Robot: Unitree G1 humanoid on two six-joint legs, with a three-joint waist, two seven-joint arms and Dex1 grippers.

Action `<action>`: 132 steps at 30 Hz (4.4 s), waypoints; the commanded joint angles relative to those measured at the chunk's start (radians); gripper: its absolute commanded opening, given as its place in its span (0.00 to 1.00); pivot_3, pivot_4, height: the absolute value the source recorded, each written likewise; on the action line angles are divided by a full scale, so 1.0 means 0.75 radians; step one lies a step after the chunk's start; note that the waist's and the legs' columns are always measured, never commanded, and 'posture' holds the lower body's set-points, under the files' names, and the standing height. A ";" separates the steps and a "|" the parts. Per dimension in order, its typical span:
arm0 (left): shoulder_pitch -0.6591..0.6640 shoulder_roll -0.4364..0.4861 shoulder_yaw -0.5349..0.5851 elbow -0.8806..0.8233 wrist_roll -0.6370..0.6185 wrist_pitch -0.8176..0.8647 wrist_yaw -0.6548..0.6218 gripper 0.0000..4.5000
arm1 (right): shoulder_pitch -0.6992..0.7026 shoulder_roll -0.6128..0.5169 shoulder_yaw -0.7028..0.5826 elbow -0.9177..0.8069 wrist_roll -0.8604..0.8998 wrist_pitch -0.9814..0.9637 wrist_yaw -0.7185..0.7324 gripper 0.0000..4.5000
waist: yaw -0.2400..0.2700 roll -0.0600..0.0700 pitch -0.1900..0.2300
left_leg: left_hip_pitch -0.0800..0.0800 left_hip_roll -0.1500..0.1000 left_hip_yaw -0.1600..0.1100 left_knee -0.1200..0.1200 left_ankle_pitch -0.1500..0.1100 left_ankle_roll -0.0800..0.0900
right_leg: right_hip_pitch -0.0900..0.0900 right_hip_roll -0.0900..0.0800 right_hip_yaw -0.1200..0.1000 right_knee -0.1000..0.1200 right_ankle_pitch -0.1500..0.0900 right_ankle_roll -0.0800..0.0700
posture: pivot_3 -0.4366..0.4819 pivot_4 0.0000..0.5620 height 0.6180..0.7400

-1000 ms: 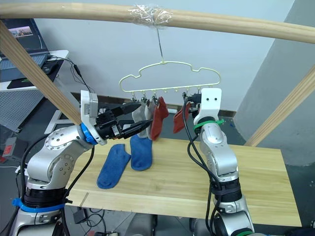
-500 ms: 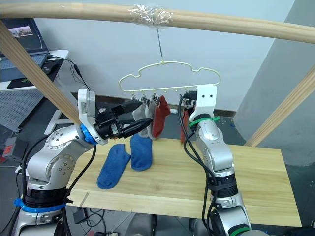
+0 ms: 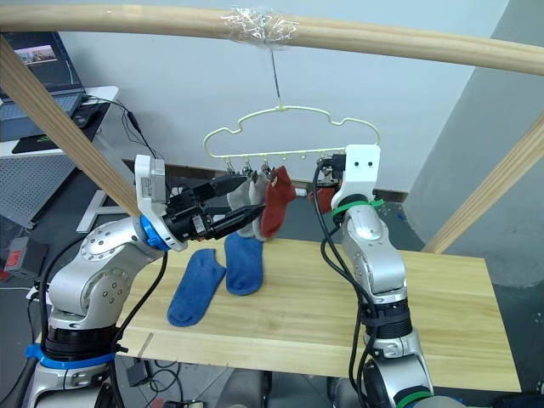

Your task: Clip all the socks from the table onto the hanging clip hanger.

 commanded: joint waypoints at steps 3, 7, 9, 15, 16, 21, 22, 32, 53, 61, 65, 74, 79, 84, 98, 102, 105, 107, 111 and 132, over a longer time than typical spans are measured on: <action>0.162 0.059 -0.092 0.073 0.270 -0.165 0.010 0.87 | -0.014 -0.128 -0.054 -0.144 0.157 0.251 0.196 0.00 | 0.000 0.001 0.000 | 0.001 0.000 0.001 0.000 0.000 0.000 | 0.000 0.000 0.002 0.000 0.000 0.000 | 0.72 0.38 1.00; 0.229 0.046 -0.125 0.241 0.436 -0.254 0.088 1.00 | -0.031 -0.187 -0.116 -0.221 0.271 0.434 0.256 0.00 | 0.000 0.001 0.001 | 0.001 0.000 0.001 0.000 0.000 0.000 | 0.000 0.000 0.001 0.000 0.000 0.000 | 0.71 0.39 1.00; 0.226 0.029 -0.158 0.349 0.530 -0.333 0.125 1.00 | -0.041 -0.203 -0.147 -0.249 0.322 0.521 0.273 0.00 | 0.000 0.001 0.001 | 0.001 0.000 0.001 0.000 0.000 0.000 | 0.000 0.000 0.000 0.000 0.000 0.000 | 0.70 0.41 1.00; 0.040 -0.060 -0.298 0.795 0.786 -0.520 0.220 1.00 | -0.043 -0.260 -0.186 -0.292 0.406 0.675 0.312 0.00 | 0.006 0.002 0.001 | 0.001 -0.001 0.001 0.000 0.000 0.001 | 0.001 0.000 0.000 -0.001 0.000 0.000 | 0.71 0.41 1.00; 0.016 -0.073 -0.315 0.855 0.814 -0.546 0.227 1.00 | -0.045 -0.263 -0.187 -0.293 0.411 0.683 0.312 0.00 | 0.006 0.002 0.001 | 0.001 -0.001 0.001 0.000 0.000 0.001 | 0.001 0.000 0.000 -0.001 0.000 0.000 | 0.71 0.41 1.00; -0.102 -0.152 -0.374 1.120 0.925 -0.611 0.294 1.00 | -0.068 -0.255 -0.208 -0.289 0.433 0.708 0.286 0.00 | 0.004 0.002 0.001 | 0.001 -0.001 0.001 0.000 0.000 0.001 | 0.000 0.001 0.001 -0.001 0.000 0.000 | 0.69 0.40 1.00; -0.120 -0.154 -0.390 1.158 0.962 -0.608 0.314 1.00 | -0.069 -0.254 -0.213 -0.293 0.435 0.713 0.280 0.00 | 0.004 0.002 0.001 | 0.001 -0.001 0.001 0.000 0.000 0.001 | 0.000 0.001 0.001 -0.001 0.000 0.000 | 0.68 0.39 1.00; -0.168 -0.228 -0.416 1.383 1.027 -0.499 0.311 1.00 | -0.045 -0.261 -0.249 -0.352 0.449 0.769 0.245 0.00 | 0.003 0.001 0.000 | 0.001 -0.001 0.000 0.000 0.000 0.001 | 0.002 0.000 0.000 -0.001 0.000 0.000 | 0.65 0.37 1.00; 0.112 -0.214 -0.457 0.855 0.840 -0.362 -0.152 0.01 | -0.064 -0.312 -0.312 -0.315 0.482 0.796 0.235 0.00 | -0.003 0.004 -0.006 | 0.002 -0.001 0.000 0.000 0.000 0.001 | 0.003 0.000 0.000 0.000 0.000 0.000 | 0.65 0.36 1.00; 0.116 -0.240 -0.402 0.594 0.635 -0.498 -0.311 0.01 | -0.120 -0.397 -0.443 -0.246 0.564 0.903 0.274 0.00 | 0.001 0.004 -0.005 | 0.001 -0.001 0.000 0.000 0.000 0.001 | 0.003 0.000 0.000 -0.001 0.000 0.000 | 0.64 0.39 1.00; 0.075 -0.310 -0.344 0.501 0.485 -0.608 -0.356 0.01 | -0.190 -0.366 -0.622 -0.197 0.653 1.088 0.238 0.00 | 0.002 0.003 -0.005 | 0.001 -0.001 0.000 0.000 0.000 0.001 | 0.003 0.000 -0.001 -0.001 0.000 0.000 | 0.64 0.39 1.00; -0.064 -0.462 -0.370 0.516 0.501 -0.959 -0.323 0.01 | -0.427 -0.187 -1.128 -0.051 0.827 1.426 0.016 0.00 | 0.005 0.003 -0.005 | 0.001 -0.001 -0.001 0.000 0.000 0.001 | 0.004 -0.001 -0.001 -0.003 0.000 0.000 | 0.62 0.40 1.00; -0.077 -0.517 -0.384 0.527 0.497 -0.980 -0.285 0.01 | -0.480 -0.131 -1.229 -0.015 0.990 1.426 -0.189 0.00 | 0.003 0.004 -0.005 | 0.000 -0.002 0.000 0.000 0.000 0.002 | 0.003 -0.001 0.000 -0.003 0.000 0.000 | 0.61 0.41 1.00; -0.093 -0.536 -0.377 0.546 0.485 -0.963 -0.243 0.01 | -0.476 -0.108 -1.257 0.001 1.186 1.426 -0.384 0.00 | 0.000 0.004 -0.004 | 0.000 -0.002 -0.001 0.000 0.000 0.002 | 0.003 -0.001 0.000 -0.003 0.000 0.000 | 0.61 0.41 1.00; -0.151 -0.595 -0.378 0.690 0.493 -0.968 -0.180 0.01 | -0.426 -0.124 -1.191 0.067 1.768 1.357 -0.893 0.00 | -0.010 0.003 -0.004 | -0.001 -0.002 -0.001 -0.001 -0.001 0.003 | 0.003 -0.001 0.000 -0.006 0.000 0.000 | 0.59 0.41 1.00; -0.169 -0.612 -0.378 0.713 0.495 -0.988 -0.175 0.01 | -0.326 -0.210 -1.012 0.082 2.055 1.167 -1.066 0.00 | -0.020 0.003 -0.003 | -0.002 -0.002 -0.001 -0.002 -0.001 0.004 | 0.003 -0.001 0.000 -0.009 0.000 0.000 | 0.59 0.41 1.00; -0.178 -0.616 -0.378 0.728 0.494 -0.993 -0.179 0.01 | -0.252 -0.311 -0.848 0.081 2.261 0.996 -1.163 0.00 | -0.027 0.003 -0.003 | -0.003 -0.002 -0.001 -0.002 -0.002 0.004 | 0.003 -0.001 0.000 -0.011 0.000 0.000 | 0.59 0.41 1.00; -0.187 -0.620 -0.376 0.738 0.496 -1.000 -0.174 0.01 | -0.209 -0.382 -0.749 0.071 2.370 0.889 -1.201 0.00 | -0.031 0.002 -0.003 | -0.004 -0.001 0.000 -0.002 -0.002 0.005 | 0.004 -0.001 0.000 -0.013 0.000 0.001 | 0.59 0.41 1.00; -0.198 -0.625 -0.375 0.746 0.495 -1.003 -0.174 0.01 | -0.153 -0.501 -0.603 0.051 2.487 0.735 -1.198 0.00 | -0.032 0.002 -0.003 | -0.004 -0.001 0.000 -0.002 -0.002 0.005 | 0.004 -0.001 0.000 -0.014 0.000 0.001 | 0.59 0.41 1.00; -0.172 -0.614 -0.393 0.713 0.477 -0.821 -0.174 0.44 | 0.031 -0.961 -0.446 -0.143 2.490 0.704 -0.729 1.00 | -0.043 0.002 -0.002 | -0.005 0.000 0.001 -0.004 -0.003 0.006 | 0.003 0.000 0.002 -0.019 0.000 0.001 | 0.58 0.37 1.00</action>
